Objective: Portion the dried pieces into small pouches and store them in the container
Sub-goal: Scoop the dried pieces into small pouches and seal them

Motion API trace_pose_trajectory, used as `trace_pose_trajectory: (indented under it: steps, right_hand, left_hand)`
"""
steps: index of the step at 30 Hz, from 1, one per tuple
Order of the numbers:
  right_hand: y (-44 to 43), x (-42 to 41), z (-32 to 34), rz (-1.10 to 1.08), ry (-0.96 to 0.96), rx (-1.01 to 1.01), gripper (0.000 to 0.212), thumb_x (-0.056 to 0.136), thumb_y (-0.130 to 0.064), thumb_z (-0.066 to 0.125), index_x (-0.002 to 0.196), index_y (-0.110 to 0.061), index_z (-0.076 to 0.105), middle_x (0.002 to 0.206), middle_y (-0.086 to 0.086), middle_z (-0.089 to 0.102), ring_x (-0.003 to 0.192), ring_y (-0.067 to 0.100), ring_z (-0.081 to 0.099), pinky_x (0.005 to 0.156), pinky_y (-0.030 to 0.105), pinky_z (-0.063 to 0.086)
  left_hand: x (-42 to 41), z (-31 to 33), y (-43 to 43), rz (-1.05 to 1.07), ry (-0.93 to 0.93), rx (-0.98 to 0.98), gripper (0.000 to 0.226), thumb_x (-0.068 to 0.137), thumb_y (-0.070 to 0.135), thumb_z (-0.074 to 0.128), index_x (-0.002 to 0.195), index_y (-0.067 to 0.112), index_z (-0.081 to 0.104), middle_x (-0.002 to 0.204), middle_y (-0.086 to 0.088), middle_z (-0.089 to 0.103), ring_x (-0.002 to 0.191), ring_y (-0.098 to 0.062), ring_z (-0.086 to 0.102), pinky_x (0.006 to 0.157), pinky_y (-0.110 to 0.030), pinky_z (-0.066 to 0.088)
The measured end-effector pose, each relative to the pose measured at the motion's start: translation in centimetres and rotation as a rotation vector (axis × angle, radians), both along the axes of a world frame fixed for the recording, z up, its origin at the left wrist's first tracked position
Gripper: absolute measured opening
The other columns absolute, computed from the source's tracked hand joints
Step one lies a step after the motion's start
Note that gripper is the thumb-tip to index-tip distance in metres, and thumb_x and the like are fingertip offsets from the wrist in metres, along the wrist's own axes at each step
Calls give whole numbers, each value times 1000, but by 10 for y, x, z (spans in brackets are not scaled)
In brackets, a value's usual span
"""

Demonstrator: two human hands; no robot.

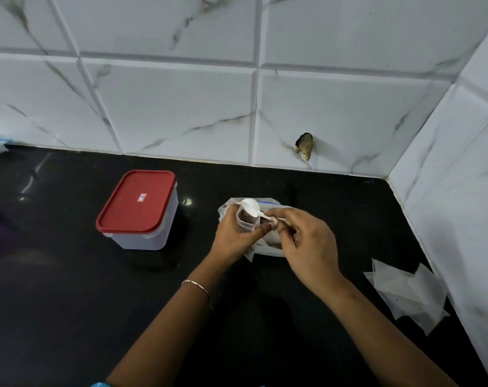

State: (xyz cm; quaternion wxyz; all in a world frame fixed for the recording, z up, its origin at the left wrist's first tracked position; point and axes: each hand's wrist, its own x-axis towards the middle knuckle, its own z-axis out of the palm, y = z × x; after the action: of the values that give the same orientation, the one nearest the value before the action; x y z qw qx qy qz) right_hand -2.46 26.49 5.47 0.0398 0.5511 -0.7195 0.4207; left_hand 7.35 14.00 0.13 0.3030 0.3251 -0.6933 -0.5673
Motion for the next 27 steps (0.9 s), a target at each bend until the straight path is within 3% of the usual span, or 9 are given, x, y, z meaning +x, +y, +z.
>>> trace_pose_trajectory:
  steps: [3,8,11,14,16,19,22,24,27]
  right_hand:
    - [1,2,-1,11,28,6,28,89,-21,55,112,-23,70,107,-12,70,98,-2,62,86,14,51]
    - [3,2,-10,26,-1,35,25,91,-20,58,113,-22,70,107,-11,70,94,0,64,81,15,52]
    - [3,7,-9,-5,-476,-6,21,91,-13,63,107,-25,71,98,-11,70,78,1,65,64,19,54]
    - [5,5,-4,-66,-954,-24,22,92,-9,61,98,-26,74,83,-8,68,61,1,55,59,17,48]
    - [8,1,-5,-58,-1145,15,21,92,-8,60,98,-22,75,74,-6,66,61,7,51,57,19,44]
    - [10,-5,-8,-101,-1393,15,20,92,-7,58,98,-16,75,81,-2,68,60,7,51,54,19,38]
    - [13,-12,-14,-217,-1535,41,20,92,-8,56,100,-16,73,84,1,67,61,7,54,55,20,37]
    - [16,-17,-21,-311,-1556,73,20,92,-8,54,100,-16,70,84,2,65,64,8,56,57,22,38]
    - [20,-22,-35,-407,-1527,117,18,92,-9,53,100,-17,68,87,2,64,69,9,55,60,24,38]
  left_hand:
    - [1,5,2,1,7,1,45,75,25,81,109,24,51,104,3,63,97,-10,64,75,-20,52]
    - [3,6,0,11,6,32,41,76,19,80,100,31,49,103,4,63,98,-14,63,80,-27,54]
    - [5,1,0,4,15,62,45,73,26,83,104,35,51,110,4,64,104,-14,63,87,-30,53]
    - [8,-3,1,2,1,81,53,66,43,85,107,39,51,115,5,63,110,-11,60,91,-32,53]
    - [10,-4,2,-1,0,111,62,60,51,85,110,40,50,118,5,62,112,-12,60,93,-34,53]
    - [14,-3,1,3,8,161,66,56,55,85,109,40,49,120,3,61,112,-13,60,92,-33,53]
    - [17,-2,1,21,0,184,55,70,38,81,113,32,48,119,0,60,111,-14,60,85,-26,54]
    - [19,-1,2,45,20,207,50,77,25,79,116,27,48,116,0,60,107,-12,61,74,-18,52]
    - [22,-2,2,74,29,217,52,79,21,77,121,22,46,115,2,60,105,-9,61,70,-15,51]
